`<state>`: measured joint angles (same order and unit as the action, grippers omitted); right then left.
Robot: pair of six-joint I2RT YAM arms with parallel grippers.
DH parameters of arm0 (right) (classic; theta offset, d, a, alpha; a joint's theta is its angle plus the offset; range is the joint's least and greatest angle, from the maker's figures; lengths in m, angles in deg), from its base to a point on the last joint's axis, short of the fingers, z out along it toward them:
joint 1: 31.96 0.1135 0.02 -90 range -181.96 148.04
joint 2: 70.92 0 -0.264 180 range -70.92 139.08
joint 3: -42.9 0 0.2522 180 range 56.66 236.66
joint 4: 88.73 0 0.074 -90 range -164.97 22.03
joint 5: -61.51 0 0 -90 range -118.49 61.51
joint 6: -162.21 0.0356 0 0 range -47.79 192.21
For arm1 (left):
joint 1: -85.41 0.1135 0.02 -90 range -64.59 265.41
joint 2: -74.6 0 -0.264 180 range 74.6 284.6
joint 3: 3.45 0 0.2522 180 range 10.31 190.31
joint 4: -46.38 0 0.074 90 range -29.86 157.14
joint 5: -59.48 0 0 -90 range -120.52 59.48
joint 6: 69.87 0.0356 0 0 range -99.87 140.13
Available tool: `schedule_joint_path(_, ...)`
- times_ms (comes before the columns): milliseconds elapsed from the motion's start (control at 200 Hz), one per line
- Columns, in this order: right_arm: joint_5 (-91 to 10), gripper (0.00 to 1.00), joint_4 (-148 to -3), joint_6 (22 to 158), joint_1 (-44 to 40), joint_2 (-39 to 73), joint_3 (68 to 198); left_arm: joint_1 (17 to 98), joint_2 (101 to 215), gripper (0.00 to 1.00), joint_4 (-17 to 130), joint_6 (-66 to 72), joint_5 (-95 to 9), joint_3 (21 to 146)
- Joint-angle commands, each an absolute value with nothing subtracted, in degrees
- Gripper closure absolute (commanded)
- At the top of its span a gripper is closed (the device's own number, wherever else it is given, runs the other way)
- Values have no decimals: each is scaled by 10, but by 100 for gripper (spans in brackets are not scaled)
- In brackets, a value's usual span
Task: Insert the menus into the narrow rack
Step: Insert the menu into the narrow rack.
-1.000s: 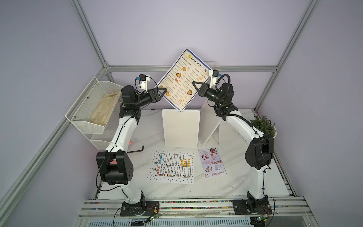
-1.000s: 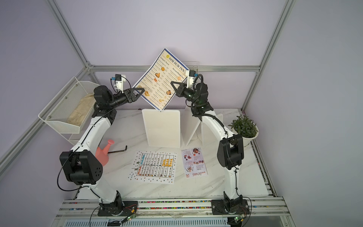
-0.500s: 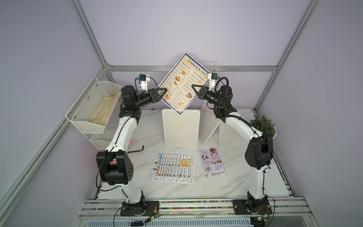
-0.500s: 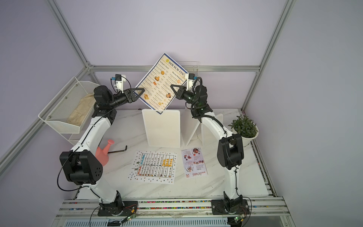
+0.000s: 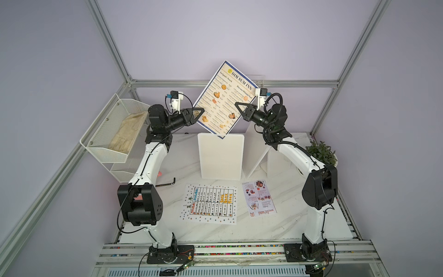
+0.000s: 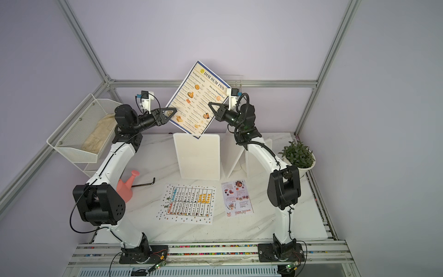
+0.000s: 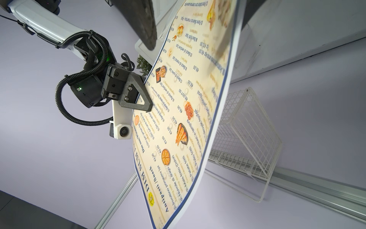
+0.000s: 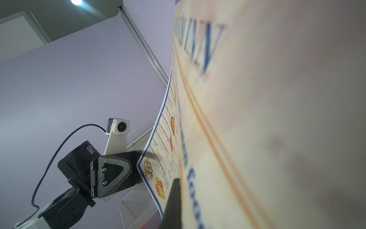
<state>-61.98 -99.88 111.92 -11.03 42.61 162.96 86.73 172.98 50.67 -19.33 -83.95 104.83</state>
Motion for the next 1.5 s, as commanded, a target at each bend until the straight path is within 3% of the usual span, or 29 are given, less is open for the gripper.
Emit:
schedule_joint_path(0, -635, 100, -1025, 1111, -114, 404, 1619, 863, 1715, 48, 486, -189, -848, 1035)
schedule_joint_path(1495, -730, 100, -1004, 1092, -142, 376, 1601, 852, 1722, 47, 548, -141, -855, 1037)
